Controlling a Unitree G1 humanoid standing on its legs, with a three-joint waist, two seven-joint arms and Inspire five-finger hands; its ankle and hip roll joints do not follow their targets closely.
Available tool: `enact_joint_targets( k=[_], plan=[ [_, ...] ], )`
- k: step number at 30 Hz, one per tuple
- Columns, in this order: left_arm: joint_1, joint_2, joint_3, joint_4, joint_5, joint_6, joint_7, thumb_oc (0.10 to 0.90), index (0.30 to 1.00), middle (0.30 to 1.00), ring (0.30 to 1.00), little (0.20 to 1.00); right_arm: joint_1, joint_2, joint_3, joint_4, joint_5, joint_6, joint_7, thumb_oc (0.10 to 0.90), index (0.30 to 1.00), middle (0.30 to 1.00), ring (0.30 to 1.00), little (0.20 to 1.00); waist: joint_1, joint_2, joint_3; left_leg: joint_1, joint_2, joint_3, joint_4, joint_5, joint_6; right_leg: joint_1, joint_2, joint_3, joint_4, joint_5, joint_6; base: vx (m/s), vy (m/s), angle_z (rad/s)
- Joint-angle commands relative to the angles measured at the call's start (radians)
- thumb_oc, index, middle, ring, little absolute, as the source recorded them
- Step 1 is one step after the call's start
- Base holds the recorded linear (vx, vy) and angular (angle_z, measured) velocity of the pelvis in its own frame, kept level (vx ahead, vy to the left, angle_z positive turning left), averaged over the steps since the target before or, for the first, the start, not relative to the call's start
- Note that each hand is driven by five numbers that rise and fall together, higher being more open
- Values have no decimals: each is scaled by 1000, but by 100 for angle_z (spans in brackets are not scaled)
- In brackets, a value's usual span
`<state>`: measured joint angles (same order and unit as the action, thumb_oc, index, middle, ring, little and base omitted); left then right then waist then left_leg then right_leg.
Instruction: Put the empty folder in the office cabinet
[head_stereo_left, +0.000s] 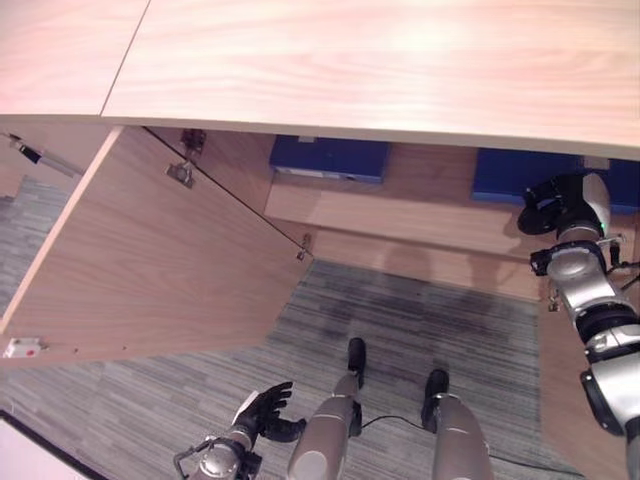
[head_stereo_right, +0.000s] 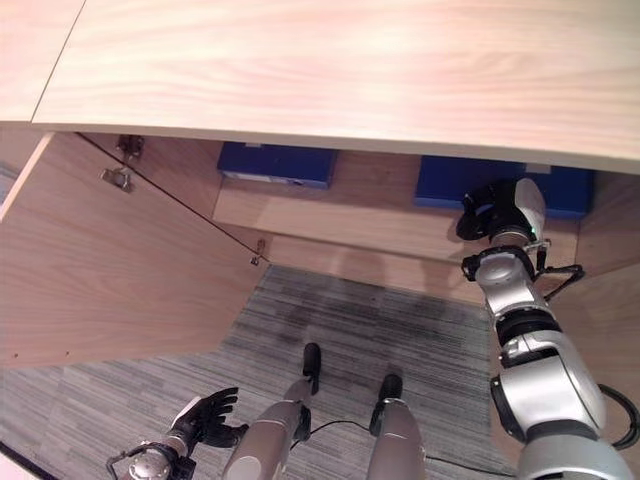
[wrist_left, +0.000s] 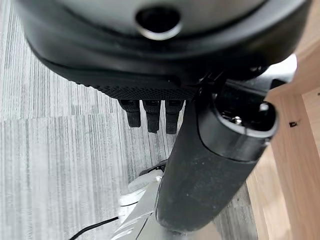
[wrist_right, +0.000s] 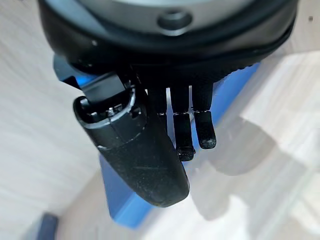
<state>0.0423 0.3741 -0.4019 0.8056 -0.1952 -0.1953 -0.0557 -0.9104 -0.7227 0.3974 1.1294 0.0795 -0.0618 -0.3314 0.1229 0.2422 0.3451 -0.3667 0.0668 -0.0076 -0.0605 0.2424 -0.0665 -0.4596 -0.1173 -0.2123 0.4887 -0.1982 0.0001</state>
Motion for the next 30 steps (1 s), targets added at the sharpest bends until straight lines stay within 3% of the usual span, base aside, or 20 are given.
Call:
enact_joint_targets(
  k=[1, 17, 22, 30],
  plan=[
    [-23, 82, -42, -33, -52, -25, -9, 800, 900, 900, 900, 900, -115, -92, 57, 32, -18, -30, -3, 400, 300, 300, 300, 300, 21, -24, -11, 108, 15, -23, 69, -225, -33, 53, -5, 106, -135, 10, 109, -6, -5, 4],
    [-27, 120, -86, -132, -80, -21, -32, 800, 900, 900, 900, 900, -138, -125, 79, 185, -38, 8, 31, 400, 300, 300, 300, 300, 61, 35, 21, 62, 0, -56, 35, -197, -33, -25, -26, 76, -94, -3, 112, -3, 9, 6],
    [-21, 136, -93, -159, -89, -21, -45, 800, 900, 900, 900, 900, -170, -160, 98, 181, -42, 7, 33, 400, 300, 300, 300, 300, 67, 43, 20, 57, -3, -60, 24, -193, -34, -41, -30, 73, -88, -4, 113, 8, 6, -1],
    [-9, 171, -95, -172, -93, -22, -69, 800, 900, 900, 900, 900, -324, -242, 216, 132, -91, -7, 31, 400, 300, 300, 300, 300, 76, 40, 10, 52, -7, -70, 11, -188, -37, -63, -35, 72, -79, -3, 114, 0, 0, 0]
  ],
)
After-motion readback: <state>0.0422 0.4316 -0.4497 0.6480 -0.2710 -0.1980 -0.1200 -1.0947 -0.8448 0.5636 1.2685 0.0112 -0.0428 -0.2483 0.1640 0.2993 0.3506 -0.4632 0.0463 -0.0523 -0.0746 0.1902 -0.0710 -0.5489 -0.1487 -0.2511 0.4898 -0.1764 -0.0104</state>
